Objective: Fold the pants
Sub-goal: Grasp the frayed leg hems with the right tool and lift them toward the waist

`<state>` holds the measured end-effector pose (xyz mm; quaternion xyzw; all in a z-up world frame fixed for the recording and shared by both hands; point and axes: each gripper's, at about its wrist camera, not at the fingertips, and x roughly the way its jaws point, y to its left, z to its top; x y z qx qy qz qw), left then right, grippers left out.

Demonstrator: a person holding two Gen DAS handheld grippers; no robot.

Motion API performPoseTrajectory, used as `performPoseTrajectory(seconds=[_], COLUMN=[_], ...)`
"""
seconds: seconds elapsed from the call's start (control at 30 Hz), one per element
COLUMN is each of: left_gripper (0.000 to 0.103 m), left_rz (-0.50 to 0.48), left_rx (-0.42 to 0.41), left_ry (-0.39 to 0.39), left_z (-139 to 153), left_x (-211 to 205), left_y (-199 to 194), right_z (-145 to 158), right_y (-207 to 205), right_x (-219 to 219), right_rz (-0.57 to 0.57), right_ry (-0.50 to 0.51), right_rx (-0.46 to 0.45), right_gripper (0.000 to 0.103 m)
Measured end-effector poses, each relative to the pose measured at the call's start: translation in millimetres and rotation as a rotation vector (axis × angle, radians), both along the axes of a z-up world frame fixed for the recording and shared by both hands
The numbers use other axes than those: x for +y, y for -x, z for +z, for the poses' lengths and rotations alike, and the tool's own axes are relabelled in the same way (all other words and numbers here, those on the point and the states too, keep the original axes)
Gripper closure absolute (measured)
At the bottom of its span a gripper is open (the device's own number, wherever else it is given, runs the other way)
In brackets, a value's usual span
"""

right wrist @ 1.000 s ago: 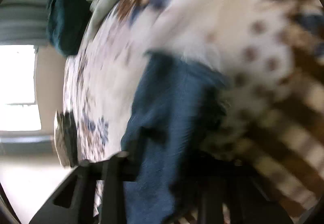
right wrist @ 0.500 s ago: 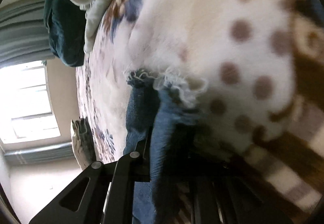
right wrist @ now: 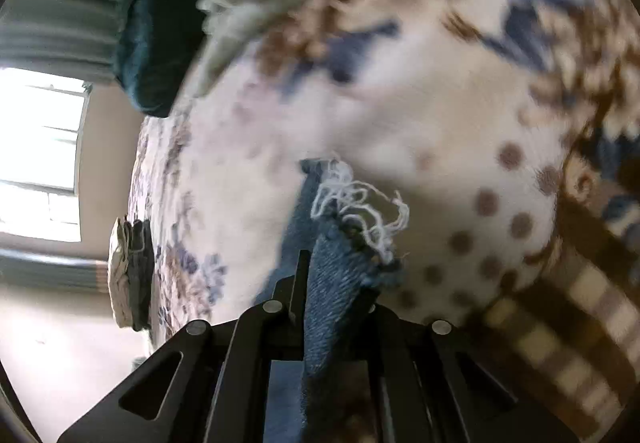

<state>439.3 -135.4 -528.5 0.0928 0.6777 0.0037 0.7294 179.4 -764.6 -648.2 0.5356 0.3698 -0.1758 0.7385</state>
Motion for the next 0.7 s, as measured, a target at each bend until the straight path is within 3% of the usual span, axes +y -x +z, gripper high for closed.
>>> performPoseTrajectory(seconds=[0.2,0.33,0.47,0.63,0.7], left_gripper=[0.000,0.000,0.000,0.000,0.000], left_rz=[0.083,0.149,0.205,0.288,0.322], left_rx=[0.011,0.011,-0.014,-0.038,-0.048], left_ry=[0.071,0.076,0.057,0.024,0.018], left_z=[30,49,67,67,68], left_x=[51,100,151,206,221], left_y=[6,11,16,12,15], right_z=[83,111,105,61,46], right_y=[-32,-60,-95,-121,-125], right_x=[82,165,265,405,436], right_rz=[0.134,0.251,0.399,0.623,0.672], right_ry=[0.186,0.271,0.334,0.422,0.445], right_rx=[-0.001,0.014,0.058,0.150,0.178], right_gripper=[0.096,0.096,0.096,0.096,0.096])
